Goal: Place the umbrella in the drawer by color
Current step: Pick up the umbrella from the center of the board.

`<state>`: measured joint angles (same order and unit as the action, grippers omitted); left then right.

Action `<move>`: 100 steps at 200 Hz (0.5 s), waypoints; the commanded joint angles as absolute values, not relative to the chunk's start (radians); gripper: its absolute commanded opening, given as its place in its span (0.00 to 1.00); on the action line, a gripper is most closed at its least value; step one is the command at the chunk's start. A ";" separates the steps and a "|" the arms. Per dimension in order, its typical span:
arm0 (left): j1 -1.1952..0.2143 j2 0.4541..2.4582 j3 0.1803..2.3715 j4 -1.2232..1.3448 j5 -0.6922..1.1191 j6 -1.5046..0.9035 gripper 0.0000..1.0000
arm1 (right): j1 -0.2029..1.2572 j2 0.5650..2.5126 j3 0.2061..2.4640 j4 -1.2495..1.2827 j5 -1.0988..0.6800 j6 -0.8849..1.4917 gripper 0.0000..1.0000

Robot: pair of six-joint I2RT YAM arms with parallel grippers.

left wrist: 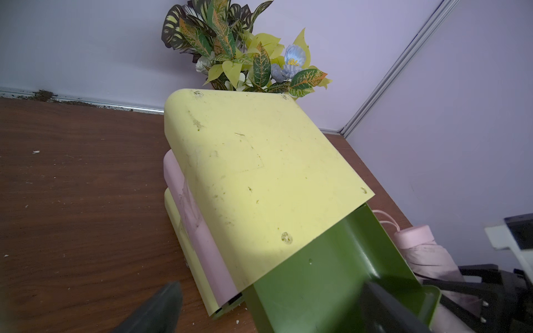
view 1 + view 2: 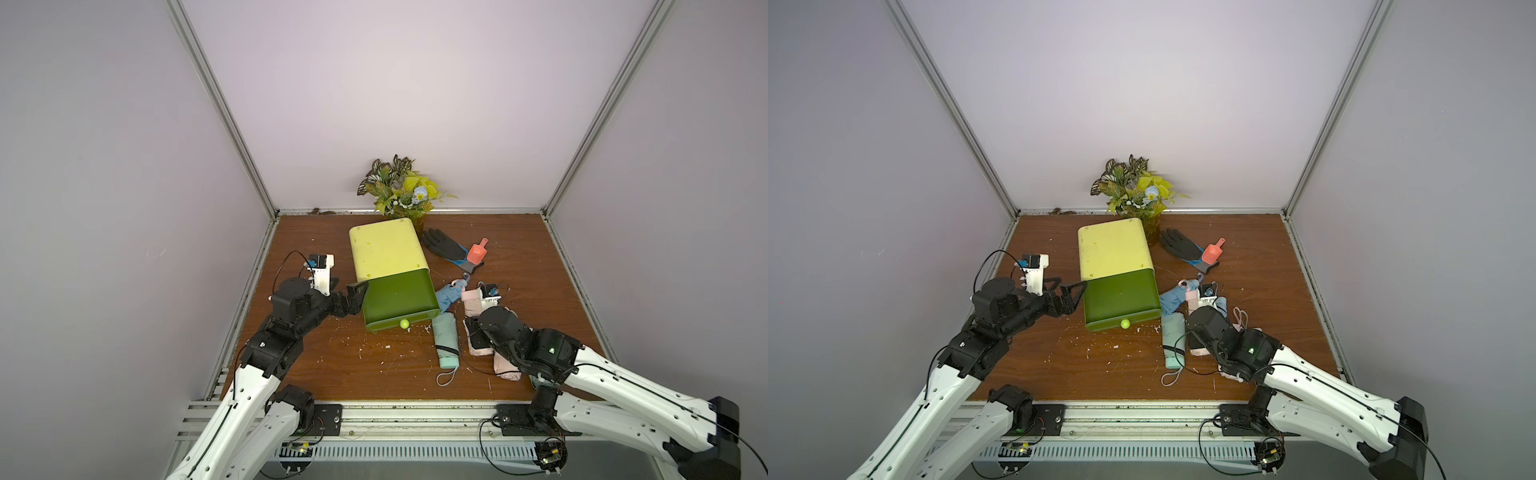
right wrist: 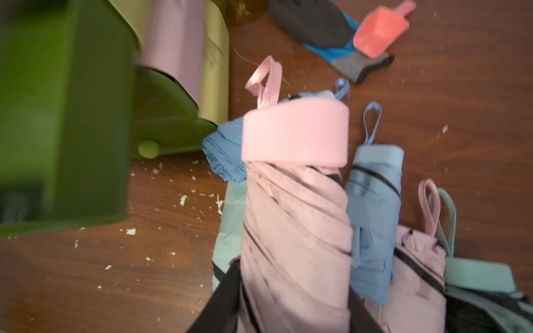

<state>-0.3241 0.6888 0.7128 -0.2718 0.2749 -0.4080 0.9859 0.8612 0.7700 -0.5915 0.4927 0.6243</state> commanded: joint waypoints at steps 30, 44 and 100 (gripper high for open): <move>-0.313 0.696 0.766 -0.194 0.376 -0.462 1.00 | 0.983 0.790 0.862 -0.341 0.475 0.273 0.41; -0.315 0.708 0.793 -0.161 0.413 -0.479 1.00 | 0.983 0.786 0.881 -0.283 0.437 0.200 0.42; -0.329 0.866 1.026 -0.173 0.669 -0.402 1.00 | 0.983 0.856 0.979 -0.171 0.113 -0.082 0.45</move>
